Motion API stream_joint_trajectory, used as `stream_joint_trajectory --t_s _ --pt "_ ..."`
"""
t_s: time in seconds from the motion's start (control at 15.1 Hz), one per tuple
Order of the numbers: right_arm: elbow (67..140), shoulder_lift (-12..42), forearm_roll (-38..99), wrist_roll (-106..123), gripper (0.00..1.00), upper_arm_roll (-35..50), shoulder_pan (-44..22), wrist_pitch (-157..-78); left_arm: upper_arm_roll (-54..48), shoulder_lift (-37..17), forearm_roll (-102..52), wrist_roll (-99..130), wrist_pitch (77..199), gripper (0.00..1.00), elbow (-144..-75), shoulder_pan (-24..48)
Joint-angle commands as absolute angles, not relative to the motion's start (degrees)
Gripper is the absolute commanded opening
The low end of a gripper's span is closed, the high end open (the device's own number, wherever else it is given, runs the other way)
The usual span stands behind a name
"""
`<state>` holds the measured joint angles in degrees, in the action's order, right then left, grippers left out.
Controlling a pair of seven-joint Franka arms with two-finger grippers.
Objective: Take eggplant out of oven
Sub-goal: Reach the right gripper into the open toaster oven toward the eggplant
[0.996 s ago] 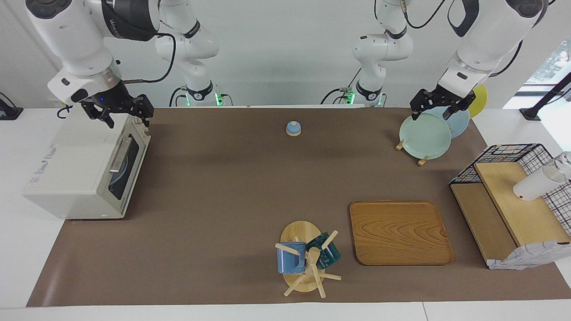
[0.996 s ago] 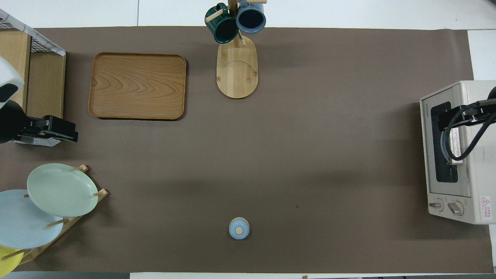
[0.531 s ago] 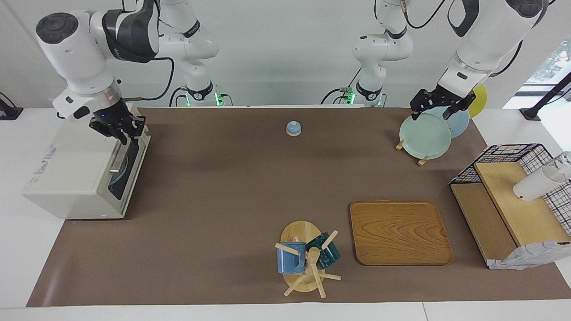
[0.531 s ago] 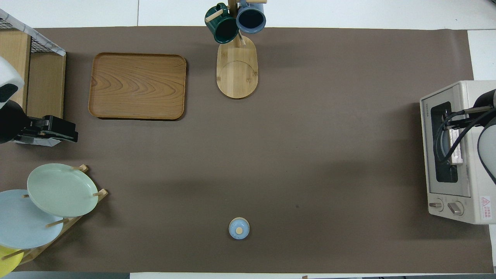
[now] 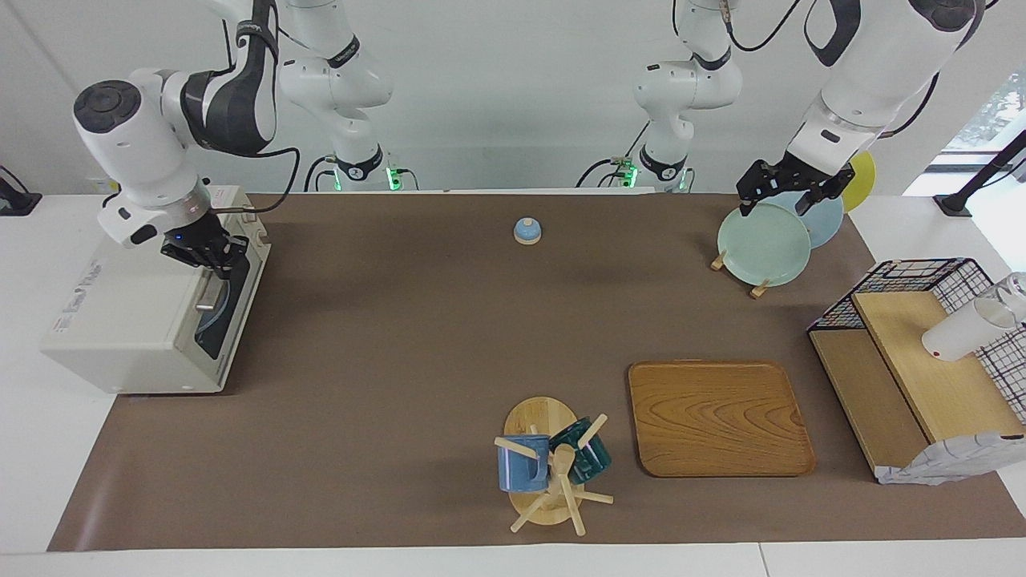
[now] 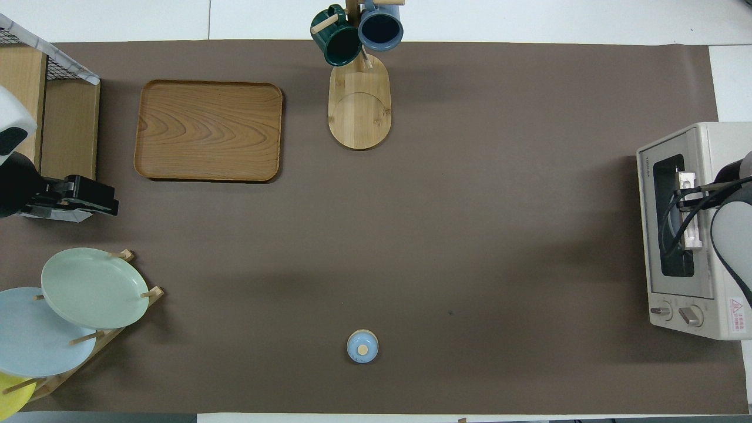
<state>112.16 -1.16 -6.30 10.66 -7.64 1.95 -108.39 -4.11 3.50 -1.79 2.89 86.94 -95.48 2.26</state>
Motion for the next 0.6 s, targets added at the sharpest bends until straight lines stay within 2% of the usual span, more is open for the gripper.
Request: stream_joint_trajectory --t_s 0.0,0.33,0.53 --pt "116.5 -2.8 -7.3 12.1 0.00 -7.4 3.7 -112.0 -4.6 3.4 -2.3 3.0 86.1 1.00 -94.9 1.5" --pt "117.4 -2.6 -6.2 9.7 0.00 -7.2 1.2 -113.0 -4.6 3.4 -2.3 3.0 86.1 1.00 -94.9 1.5" --pt "120.0 -2.3 -3.8 8.4 0.00 -7.2 -0.6 -116.6 -4.6 3.4 -2.3 3.0 86.1 1.00 -94.9 1.5"
